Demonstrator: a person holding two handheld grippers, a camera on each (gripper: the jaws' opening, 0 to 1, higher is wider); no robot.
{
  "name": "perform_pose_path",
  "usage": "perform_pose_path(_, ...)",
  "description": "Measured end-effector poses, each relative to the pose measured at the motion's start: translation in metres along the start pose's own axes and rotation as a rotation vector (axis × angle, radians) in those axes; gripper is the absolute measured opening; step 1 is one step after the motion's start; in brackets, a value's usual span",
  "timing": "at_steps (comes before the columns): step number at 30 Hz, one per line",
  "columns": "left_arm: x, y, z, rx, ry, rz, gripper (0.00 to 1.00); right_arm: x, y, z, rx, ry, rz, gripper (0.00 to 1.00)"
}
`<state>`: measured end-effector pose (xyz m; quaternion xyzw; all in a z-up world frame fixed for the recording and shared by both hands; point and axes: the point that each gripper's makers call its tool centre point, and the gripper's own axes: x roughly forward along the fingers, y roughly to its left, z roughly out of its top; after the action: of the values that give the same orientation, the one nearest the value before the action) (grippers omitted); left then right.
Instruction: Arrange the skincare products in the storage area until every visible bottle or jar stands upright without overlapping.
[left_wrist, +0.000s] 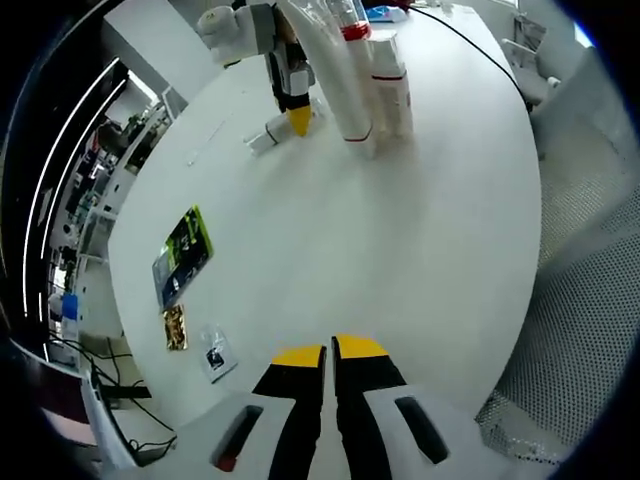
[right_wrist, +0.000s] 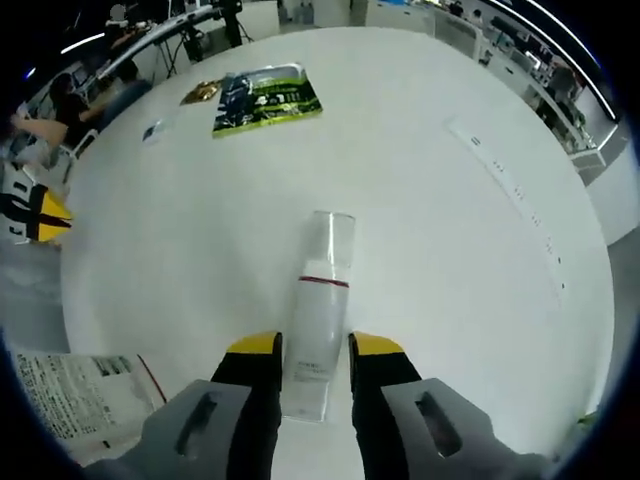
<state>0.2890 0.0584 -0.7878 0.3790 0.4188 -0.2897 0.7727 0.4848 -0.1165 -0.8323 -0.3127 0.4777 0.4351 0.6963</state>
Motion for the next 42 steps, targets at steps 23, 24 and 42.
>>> perform_pose_path(23, 0.003, -0.006, -0.004, -0.008, 0.018, -0.026, 0.00, -0.019, -0.001, 0.021, -0.040, -0.089, -0.020, 0.19)
perform_pose_path(24, 0.003, -0.006, -0.004, -0.007, 0.020, -0.027, 0.00, -0.021, -0.001, 0.023, -0.036, -0.096, -0.022, 0.19)
perform_pose_path(42, 0.006, -0.007, -0.010, 0.003, 0.047, -0.030, 0.00, -0.068, 0.002, 0.047, -0.023, -0.270, -0.051, 0.19)
